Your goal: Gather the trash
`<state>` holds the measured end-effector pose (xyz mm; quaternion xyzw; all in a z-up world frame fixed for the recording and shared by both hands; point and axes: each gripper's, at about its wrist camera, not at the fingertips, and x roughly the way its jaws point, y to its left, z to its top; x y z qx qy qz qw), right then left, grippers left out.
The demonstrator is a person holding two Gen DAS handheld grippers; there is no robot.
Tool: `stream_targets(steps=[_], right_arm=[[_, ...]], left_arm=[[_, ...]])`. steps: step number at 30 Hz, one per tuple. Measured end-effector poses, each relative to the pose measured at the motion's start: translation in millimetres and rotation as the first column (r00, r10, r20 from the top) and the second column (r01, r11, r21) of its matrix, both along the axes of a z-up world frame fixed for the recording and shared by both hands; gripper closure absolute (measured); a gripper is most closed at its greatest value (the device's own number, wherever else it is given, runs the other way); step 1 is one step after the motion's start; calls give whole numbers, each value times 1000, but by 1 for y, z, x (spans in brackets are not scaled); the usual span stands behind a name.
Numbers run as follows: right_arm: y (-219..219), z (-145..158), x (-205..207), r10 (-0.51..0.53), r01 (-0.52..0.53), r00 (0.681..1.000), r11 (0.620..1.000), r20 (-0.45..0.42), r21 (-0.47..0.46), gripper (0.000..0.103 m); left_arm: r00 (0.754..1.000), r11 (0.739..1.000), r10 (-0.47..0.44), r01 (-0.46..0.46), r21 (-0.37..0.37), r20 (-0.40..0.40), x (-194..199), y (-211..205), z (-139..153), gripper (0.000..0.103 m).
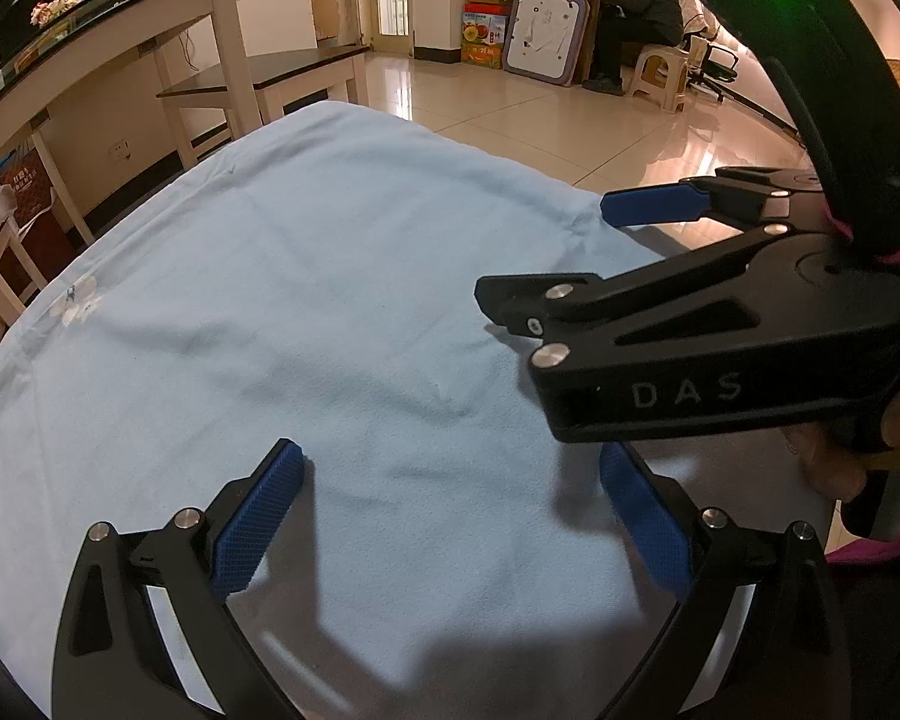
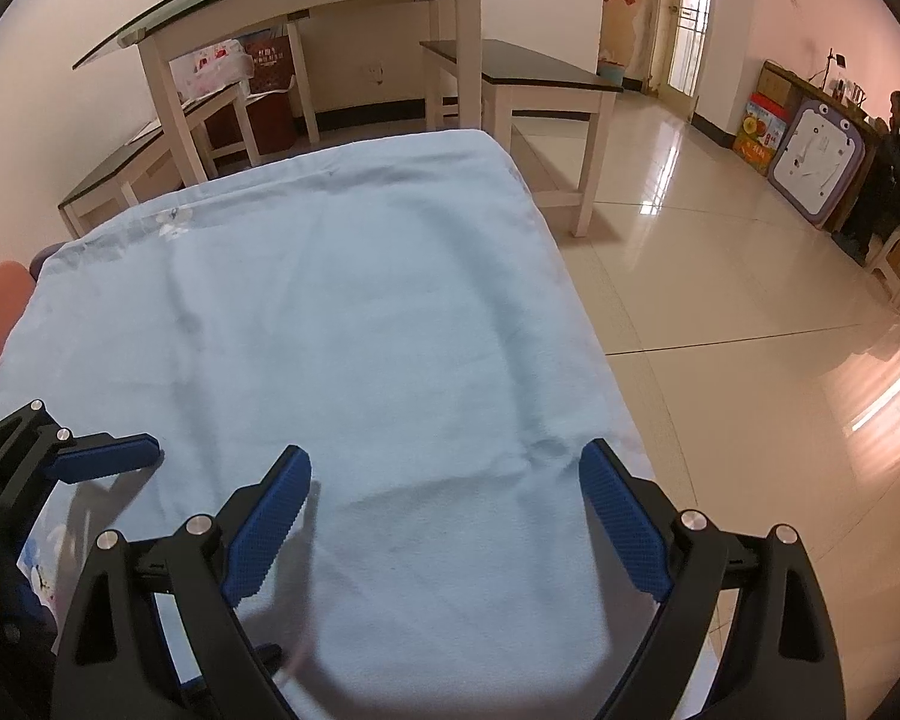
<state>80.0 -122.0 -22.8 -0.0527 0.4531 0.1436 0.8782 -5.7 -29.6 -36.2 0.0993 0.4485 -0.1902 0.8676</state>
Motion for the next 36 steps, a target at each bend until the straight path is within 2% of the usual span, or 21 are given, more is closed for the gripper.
stream_targets(steps=[36], right_arm=[[-5,2,-3,0,0,1000,999,3,49,14]], left_arm=[[1000,1000,0,0,0,-1,0,1,-1,3]])
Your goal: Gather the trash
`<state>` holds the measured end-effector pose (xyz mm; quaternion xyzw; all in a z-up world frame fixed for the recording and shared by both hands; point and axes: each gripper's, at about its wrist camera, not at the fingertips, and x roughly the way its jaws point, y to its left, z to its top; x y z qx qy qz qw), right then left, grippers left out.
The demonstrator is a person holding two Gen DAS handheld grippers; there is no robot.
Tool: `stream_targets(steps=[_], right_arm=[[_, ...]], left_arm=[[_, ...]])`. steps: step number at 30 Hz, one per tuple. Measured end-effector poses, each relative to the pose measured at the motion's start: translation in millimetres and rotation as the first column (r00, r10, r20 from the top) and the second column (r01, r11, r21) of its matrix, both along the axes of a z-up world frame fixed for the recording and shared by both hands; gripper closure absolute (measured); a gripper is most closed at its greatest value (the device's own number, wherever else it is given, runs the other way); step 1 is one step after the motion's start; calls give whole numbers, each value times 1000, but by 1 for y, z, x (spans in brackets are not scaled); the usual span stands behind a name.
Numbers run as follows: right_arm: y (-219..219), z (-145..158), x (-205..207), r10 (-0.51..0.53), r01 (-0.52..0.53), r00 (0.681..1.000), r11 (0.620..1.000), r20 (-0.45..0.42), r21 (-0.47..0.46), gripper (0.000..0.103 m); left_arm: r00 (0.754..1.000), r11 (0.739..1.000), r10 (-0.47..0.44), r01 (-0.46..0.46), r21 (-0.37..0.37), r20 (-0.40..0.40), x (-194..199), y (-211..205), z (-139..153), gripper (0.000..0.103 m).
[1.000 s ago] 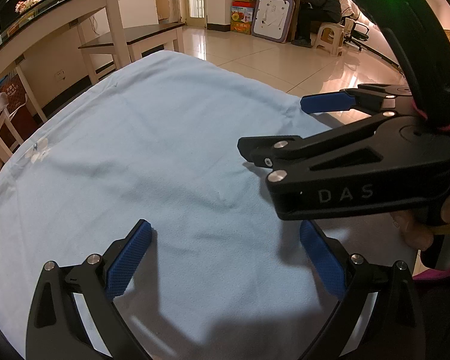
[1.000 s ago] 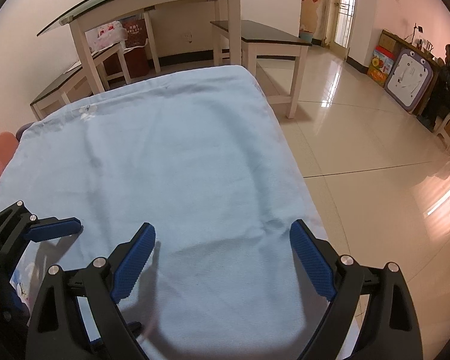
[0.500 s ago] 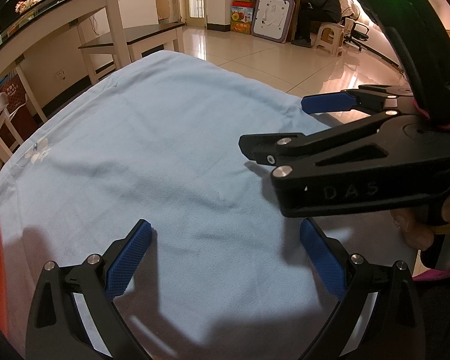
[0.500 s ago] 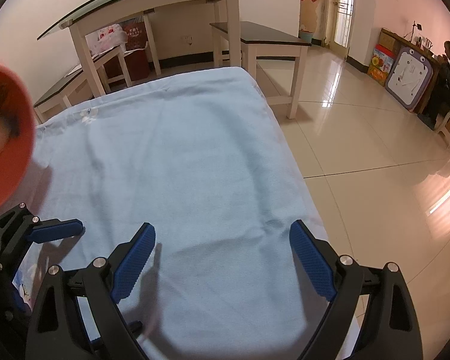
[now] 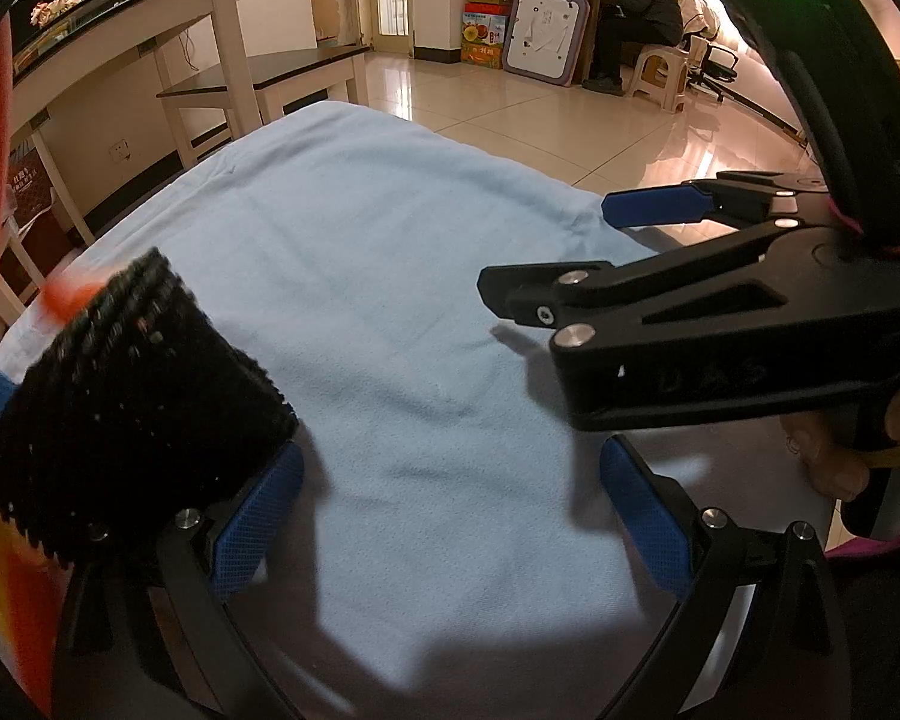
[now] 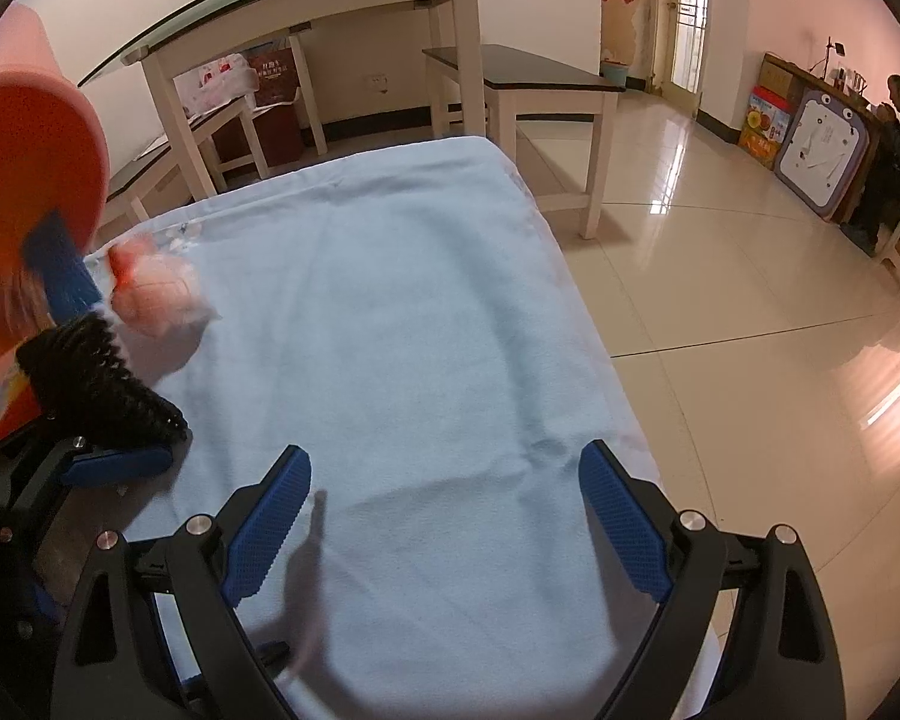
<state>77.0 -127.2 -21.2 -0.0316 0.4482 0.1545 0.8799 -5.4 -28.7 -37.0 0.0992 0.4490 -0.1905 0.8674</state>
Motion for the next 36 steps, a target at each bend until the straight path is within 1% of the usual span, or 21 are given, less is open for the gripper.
stream_targets(steps=[18,36], right_arm=[[4,0,0,-5,5,1000,999,1,-33,14],[4,0,1,-4,4,1000,999,1,-40,14]], left_arm=[[1000,1000,0,0,0,0,2,1,-1,3],[1000,1000,0,0,0,-1,2,1,-1,3]])
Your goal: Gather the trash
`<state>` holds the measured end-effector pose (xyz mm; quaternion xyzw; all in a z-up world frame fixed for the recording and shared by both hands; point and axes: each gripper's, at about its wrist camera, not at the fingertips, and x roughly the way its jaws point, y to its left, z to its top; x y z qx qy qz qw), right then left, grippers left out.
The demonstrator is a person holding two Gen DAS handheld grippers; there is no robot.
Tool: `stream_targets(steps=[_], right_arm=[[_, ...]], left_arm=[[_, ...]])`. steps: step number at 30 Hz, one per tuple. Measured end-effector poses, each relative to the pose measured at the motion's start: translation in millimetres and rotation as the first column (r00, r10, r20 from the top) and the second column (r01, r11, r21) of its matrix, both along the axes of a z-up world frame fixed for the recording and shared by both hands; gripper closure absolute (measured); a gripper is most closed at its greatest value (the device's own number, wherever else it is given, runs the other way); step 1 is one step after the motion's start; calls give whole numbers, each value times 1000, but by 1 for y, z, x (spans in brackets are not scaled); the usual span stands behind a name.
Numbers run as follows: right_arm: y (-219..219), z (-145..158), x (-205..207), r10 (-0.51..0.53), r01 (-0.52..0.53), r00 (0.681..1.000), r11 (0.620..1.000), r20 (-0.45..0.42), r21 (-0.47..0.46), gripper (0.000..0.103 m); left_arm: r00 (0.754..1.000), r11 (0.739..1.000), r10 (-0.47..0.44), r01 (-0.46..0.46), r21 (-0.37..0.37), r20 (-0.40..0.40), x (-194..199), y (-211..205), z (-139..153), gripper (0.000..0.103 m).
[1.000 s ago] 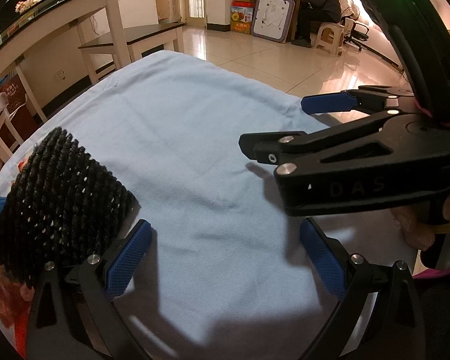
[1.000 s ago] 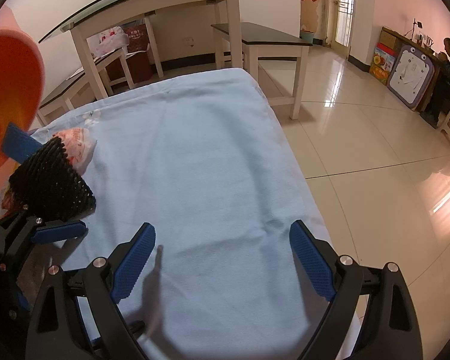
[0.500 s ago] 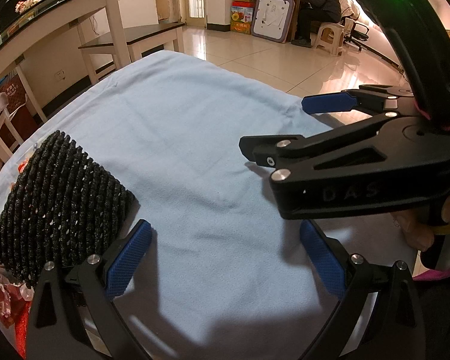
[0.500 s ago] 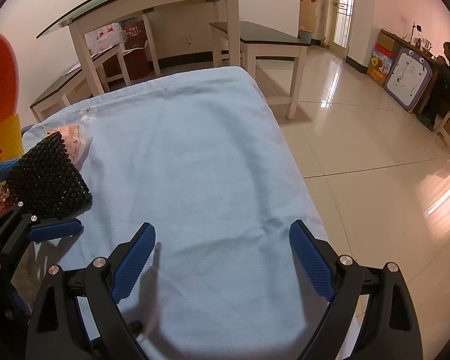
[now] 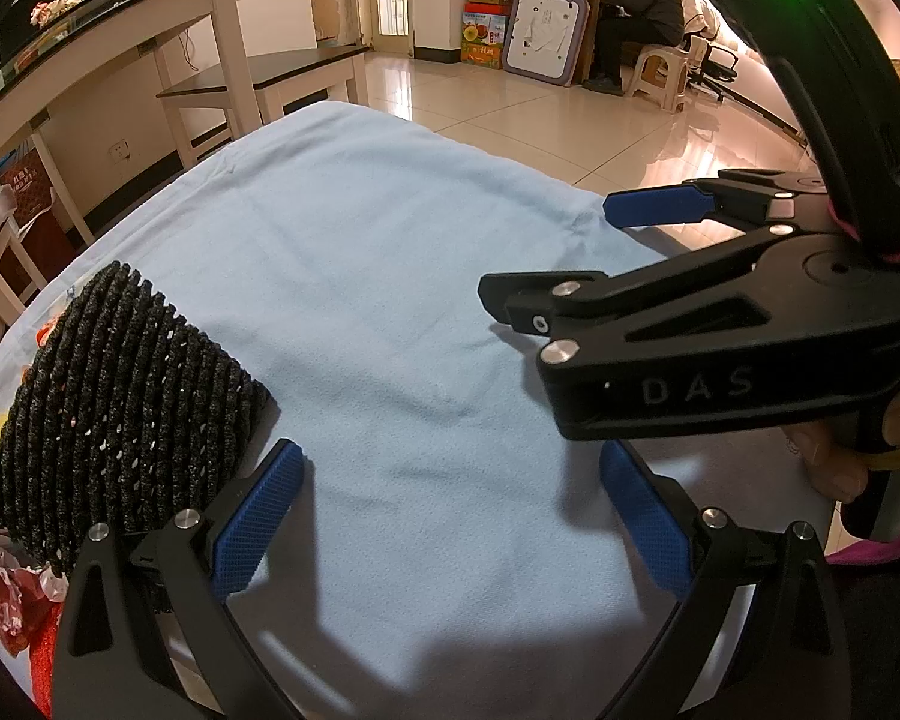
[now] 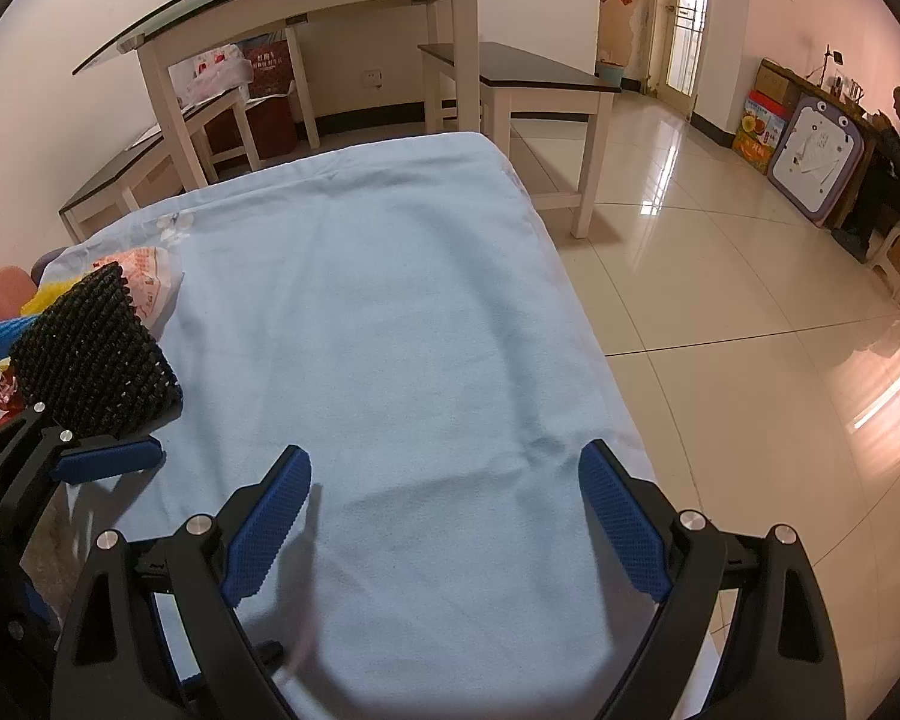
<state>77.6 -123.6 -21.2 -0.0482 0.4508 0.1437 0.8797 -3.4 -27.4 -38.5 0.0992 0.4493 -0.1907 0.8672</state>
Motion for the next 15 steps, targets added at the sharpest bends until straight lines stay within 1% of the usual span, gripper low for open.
stream_targets(steps=[15], right_arm=[[7,-3,1,2,-2,1000,999,0,-53,13]], left_arm=[[1000,1000,0,0,0,0,0,0,0,3]])
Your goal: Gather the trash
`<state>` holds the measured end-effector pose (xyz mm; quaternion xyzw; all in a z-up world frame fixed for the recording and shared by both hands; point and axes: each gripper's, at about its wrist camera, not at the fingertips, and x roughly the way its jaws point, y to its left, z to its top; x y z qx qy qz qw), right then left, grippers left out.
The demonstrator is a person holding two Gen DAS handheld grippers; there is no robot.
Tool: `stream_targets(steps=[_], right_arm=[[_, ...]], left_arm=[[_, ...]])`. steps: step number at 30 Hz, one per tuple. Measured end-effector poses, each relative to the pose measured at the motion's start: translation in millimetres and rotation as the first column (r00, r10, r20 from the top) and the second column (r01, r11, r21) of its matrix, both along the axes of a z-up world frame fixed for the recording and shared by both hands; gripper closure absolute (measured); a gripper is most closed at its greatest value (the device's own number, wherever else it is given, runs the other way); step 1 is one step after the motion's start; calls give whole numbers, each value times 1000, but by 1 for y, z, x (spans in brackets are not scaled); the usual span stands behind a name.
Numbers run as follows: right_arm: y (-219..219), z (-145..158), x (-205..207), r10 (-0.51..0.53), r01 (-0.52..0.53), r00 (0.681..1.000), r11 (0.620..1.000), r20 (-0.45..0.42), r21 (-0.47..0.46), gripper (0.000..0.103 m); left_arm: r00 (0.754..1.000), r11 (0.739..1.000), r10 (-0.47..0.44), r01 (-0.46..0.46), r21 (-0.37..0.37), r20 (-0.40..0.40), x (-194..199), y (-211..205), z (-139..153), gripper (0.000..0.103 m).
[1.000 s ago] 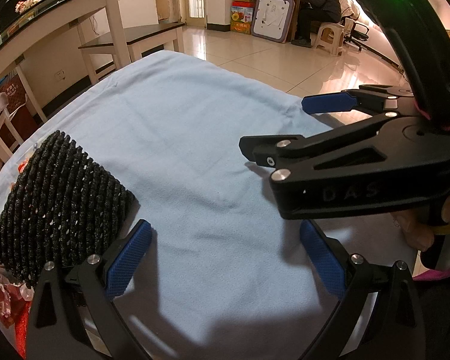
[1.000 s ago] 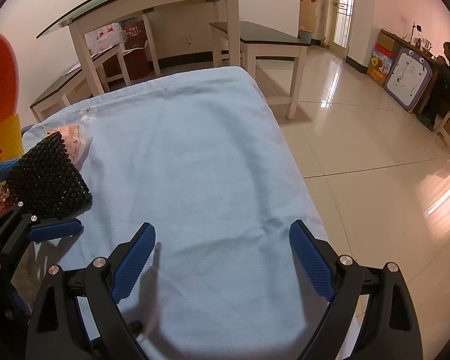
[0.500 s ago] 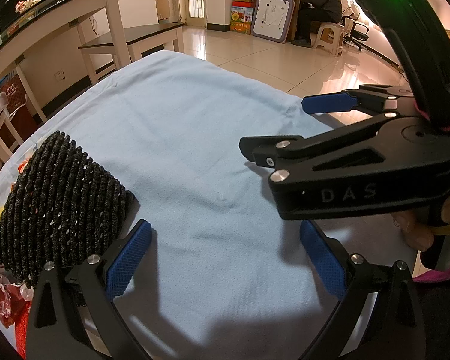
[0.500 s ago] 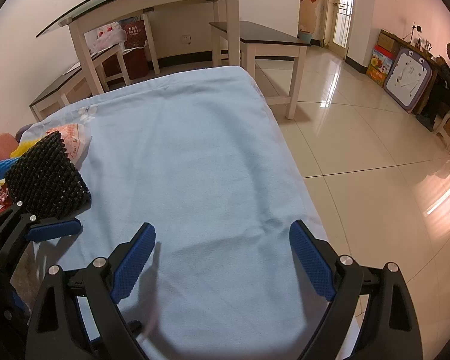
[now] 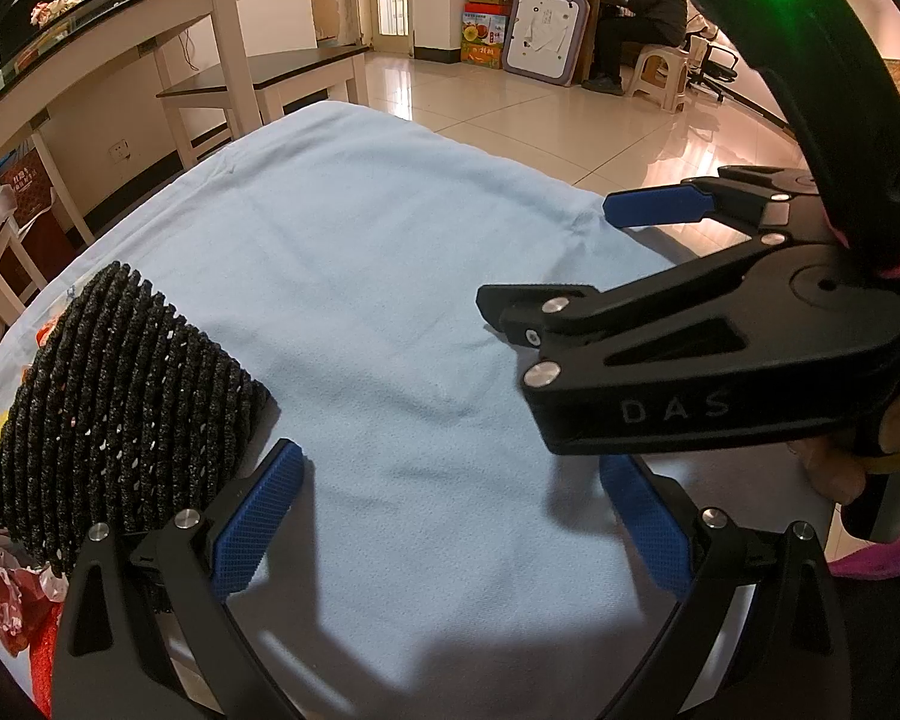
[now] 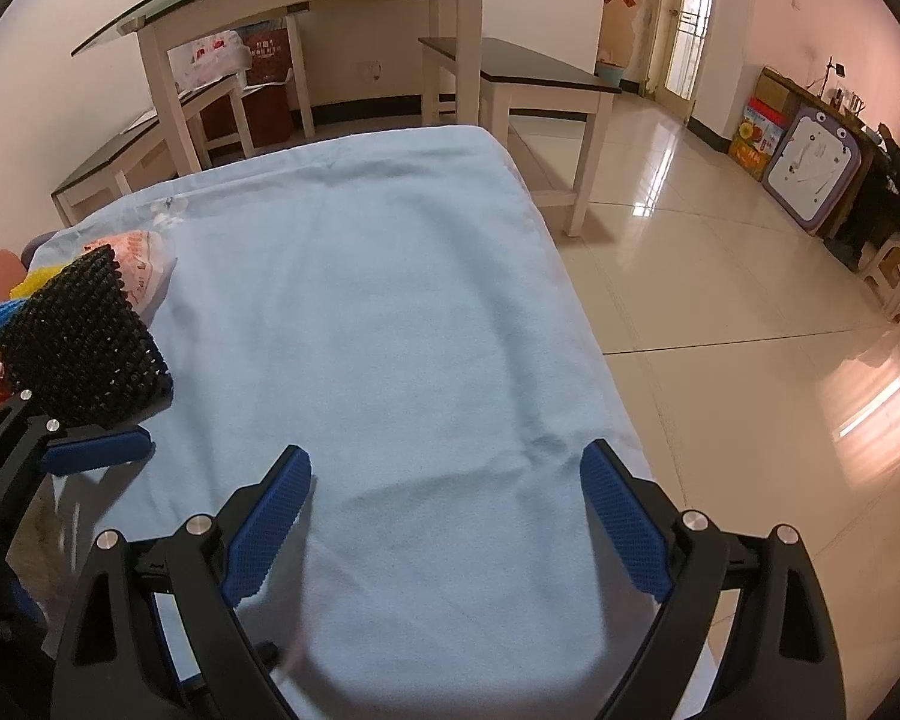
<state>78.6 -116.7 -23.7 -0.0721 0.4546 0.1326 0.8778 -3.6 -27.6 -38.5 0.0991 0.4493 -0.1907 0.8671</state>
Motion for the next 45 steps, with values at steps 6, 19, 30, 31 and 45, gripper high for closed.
stream_targets(steps=[6,19,30,31,45], right_arm=[[1,0,1,0,0,1000,1000,0,0,13],[1,0,0,-3,3,1000,1000,1,10,13],[1,-1,1,-11,11,1000,1000,2,5,13],[0,-1,0,-12,12,1000,1000,2,4,13],[-5,11,-14,-23,21,999,999,47,37,13]], left_arm=[[1000,1000,0,0,0,0,1,1,0,3],[1000,1000,0,0,0,0,0,0,0,3],[1000,1000,0,0,0,-1,0,1,0,3],[1000,1000,0,0,0,-1,1,1,-1,3],[998,998,55,-55,-35,2,-6,8,11,4]])
